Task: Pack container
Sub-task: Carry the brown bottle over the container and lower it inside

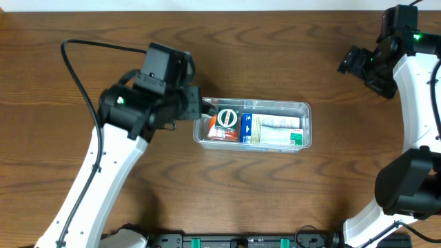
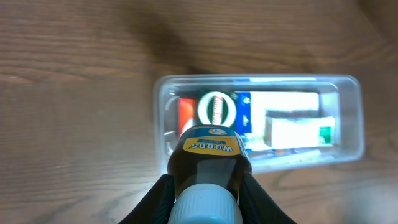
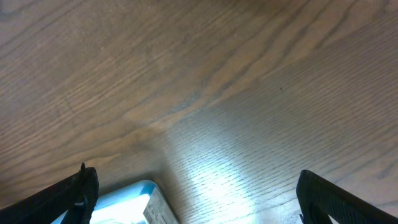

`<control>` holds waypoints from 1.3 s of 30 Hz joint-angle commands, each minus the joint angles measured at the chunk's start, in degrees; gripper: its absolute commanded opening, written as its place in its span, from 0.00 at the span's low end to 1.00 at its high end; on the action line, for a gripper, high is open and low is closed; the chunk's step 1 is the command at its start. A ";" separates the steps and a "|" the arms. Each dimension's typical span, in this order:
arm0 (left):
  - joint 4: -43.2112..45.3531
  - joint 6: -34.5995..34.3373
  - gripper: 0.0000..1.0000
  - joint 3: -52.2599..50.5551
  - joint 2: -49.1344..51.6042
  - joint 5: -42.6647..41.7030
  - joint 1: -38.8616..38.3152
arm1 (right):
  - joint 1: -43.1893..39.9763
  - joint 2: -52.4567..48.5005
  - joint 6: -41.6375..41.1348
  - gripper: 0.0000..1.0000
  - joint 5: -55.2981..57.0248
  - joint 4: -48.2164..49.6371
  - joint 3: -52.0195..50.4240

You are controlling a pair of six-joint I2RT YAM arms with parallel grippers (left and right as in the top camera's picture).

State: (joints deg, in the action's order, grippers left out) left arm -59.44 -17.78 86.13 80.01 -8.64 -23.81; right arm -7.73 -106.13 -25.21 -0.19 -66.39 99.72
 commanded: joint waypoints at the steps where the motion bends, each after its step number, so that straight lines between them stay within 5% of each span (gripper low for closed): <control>1: -0.57 -2.03 0.19 1.86 0.00 1.51 -2.60 | -0.13 0.81 -0.46 0.99 0.39 -0.04 1.05; 13: -2.91 -14.34 0.19 1.79 10.05 16.26 -13.55 | -0.13 0.81 -0.44 0.99 0.37 -0.04 1.03; 39: -0.92 -18.99 0.19 1.29 20.68 16.39 -16.68 | -0.13 0.81 -0.46 0.99 0.37 -0.02 1.05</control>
State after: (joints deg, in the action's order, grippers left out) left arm -60.03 -36.05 86.13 99.94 6.44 -40.36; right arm -7.73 -106.13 -25.21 -0.19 -66.39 99.72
